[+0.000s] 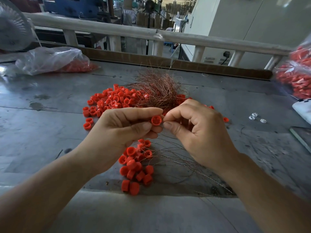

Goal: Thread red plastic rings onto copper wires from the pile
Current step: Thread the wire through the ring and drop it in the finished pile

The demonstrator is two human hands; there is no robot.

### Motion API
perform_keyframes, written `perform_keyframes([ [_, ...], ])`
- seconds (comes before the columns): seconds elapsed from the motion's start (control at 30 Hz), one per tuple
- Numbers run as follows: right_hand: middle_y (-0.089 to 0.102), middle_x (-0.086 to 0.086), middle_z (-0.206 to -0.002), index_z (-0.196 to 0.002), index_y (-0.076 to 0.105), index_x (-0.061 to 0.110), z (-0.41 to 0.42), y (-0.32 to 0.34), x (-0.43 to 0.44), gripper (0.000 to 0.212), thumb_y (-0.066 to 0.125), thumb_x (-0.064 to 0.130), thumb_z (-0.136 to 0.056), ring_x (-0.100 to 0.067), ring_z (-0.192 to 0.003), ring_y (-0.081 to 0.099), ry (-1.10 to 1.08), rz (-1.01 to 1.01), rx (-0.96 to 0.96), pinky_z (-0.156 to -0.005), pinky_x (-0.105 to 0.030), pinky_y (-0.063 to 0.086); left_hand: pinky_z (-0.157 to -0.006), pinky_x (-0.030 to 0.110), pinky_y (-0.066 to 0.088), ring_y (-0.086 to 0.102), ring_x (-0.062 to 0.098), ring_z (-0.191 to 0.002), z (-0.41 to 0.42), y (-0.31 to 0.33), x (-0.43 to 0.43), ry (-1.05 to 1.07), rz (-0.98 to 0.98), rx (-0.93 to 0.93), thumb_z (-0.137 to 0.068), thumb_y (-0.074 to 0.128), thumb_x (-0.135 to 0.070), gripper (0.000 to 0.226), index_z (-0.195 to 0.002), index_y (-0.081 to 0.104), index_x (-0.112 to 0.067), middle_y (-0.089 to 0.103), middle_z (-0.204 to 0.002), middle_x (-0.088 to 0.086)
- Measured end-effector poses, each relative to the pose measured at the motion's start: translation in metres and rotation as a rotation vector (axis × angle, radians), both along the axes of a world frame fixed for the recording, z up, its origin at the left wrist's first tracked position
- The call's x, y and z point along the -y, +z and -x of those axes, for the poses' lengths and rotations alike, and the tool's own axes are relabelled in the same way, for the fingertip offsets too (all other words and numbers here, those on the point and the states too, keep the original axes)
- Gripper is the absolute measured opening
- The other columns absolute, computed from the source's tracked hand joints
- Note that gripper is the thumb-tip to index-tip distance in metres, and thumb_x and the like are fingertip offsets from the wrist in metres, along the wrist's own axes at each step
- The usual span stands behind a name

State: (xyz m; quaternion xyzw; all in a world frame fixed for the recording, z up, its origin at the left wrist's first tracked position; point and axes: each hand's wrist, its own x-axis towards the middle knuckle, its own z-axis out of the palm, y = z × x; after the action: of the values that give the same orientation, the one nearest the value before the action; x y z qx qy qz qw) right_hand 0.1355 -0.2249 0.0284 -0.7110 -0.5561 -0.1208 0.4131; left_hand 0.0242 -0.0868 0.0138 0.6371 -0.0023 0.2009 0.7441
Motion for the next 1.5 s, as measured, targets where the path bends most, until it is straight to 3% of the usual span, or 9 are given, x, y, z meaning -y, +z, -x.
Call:
perform_keyframes([
  [0.37,0.055,0.009,-0.072,-0.077,0.068,0.012,0.002,0.002,0.000,0.003,0.065,0.012,-0.076,0.002,-0.065,0.048,0.034,0.017,-0.041,-0.061,-0.005,0.034,-0.067,0.019,0.053,0.069,0.012,-0.074,0.000,-0.002,-0.001,0.013,-0.014,0.021,-0.065,0.063,-0.012,0.030,-0.090,0.075,-0.022,0.073,-0.080,0.002],
  [0.53,0.058,0.014,-0.073,-0.080,0.065,0.023,0.003,0.005,0.002,0.018,0.057,0.008,-0.076,0.000,-0.065,0.056,0.102,-0.012,-0.253,-0.059,-0.008,0.038,-0.069,0.025,0.055,0.069,0.013,-0.072,0.000,-0.001,-0.004,0.018,-0.010,0.029,-0.060,0.074,-0.004,0.033,-0.090,0.075,-0.020,0.073,-0.077,0.003],
  [0.67,0.061,0.009,-0.067,-0.080,0.053,0.029,0.003,0.005,0.002,0.019,0.060,0.013,-0.072,-0.012,-0.061,0.057,0.118,-0.040,-0.450,-0.057,-0.027,0.049,-0.067,0.022,0.055,0.069,0.012,-0.071,0.000,-0.001,-0.004,-0.033,0.077,0.042,-0.062,0.065,-0.011,0.029,-0.088,0.075,-0.016,0.073,-0.077,0.004],
  [0.87,0.062,0.008,-0.063,-0.075,0.048,0.031,0.005,0.000,-0.002,0.030,0.071,0.014,-0.067,-0.009,-0.059,0.056,0.183,0.061,-0.612,-0.056,-0.024,0.046,-0.063,0.019,0.054,0.069,0.013,-0.072,0.001,0.001,-0.002,-0.146,0.124,0.049,-0.064,0.065,-0.008,0.027,-0.087,0.075,-0.014,0.073,-0.082,0.007],
  [1.0,0.060,0.008,-0.062,-0.071,0.049,0.039,0.006,-0.005,-0.005,0.027,0.065,0.021,-0.060,-0.012,-0.060,0.057,0.173,0.084,-0.633,-0.058,-0.029,0.047,-0.061,0.019,0.054,0.069,0.014,-0.070,0.001,0.000,0.000,-0.154,0.137,0.017,-0.063,0.064,-0.007,0.025,-0.084,0.075,-0.014,0.072,-0.077,0.007],
  [1.2,0.063,0.005,-0.066,-0.071,0.053,0.028,-0.002,0.003,-0.002,0.025,0.077,0.021,-0.070,-0.010,-0.063,0.061,0.189,0.134,-0.519,-0.063,-0.032,0.054,-0.064,0.020,0.055,0.070,0.016,-0.075,0.001,0.001,0.000,-0.184,0.144,0.003,-0.065,0.064,-0.009,0.023,-0.085,0.074,-0.014,0.073,-0.083,0.008],
  [1.3,0.068,0.004,-0.063,-0.070,0.057,0.024,-0.026,0.008,0.003,0.015,0.066,0.035,-0.074,-0.008,-0.055,0.062,0.028,0.126,-0.513,-0.053,-0.023,0.051,-0.064,0.020,0.055,0.070,0.015,-0.075,0.001,0.001,-0.003,-0.144,0.154,0.005,-0.065,0.064,-0.009,0.023,-0.085,0.074,-0.014,0.073,-0.083,0.009],
  [1.43,0.066,0.004,-0.071,-0.069,0.060,0.023,-0.076,-0.008,0.009,0.014,0.065,0.022,-0.083,-0.012,-0.067,0.060,-0.467,0.229,-0.220,-0.062,-0.021,0.040,-0.063,0.020,0.055,0.070,0.016,-0.074,0.000,0.001,-0.003,-0.116,0.174,0.000,-0.063,0.064,-0.009,0.024,-0.083,0.075,-0.014,0.073,-0.082,0.010],
  [1.5,0.062,0.005,-0.074,-0.077,0.065,0.022,-0.091,-0.018,0.011,0.007,0.065,0.018,-0.082,-0.012,-0.071,0.055,-0.566,0.305,-0.185,-0.063,-0.020,0.034,-0.063,0.020,0.055,0.070,0.016,-0.074,0.001,0.001,-0.003,-0.116,0.174,-0.002,-0.063,0.064,-0.009,0.024,-0.084,0.075,-0.014,0.073,-0.082,0.010],
])
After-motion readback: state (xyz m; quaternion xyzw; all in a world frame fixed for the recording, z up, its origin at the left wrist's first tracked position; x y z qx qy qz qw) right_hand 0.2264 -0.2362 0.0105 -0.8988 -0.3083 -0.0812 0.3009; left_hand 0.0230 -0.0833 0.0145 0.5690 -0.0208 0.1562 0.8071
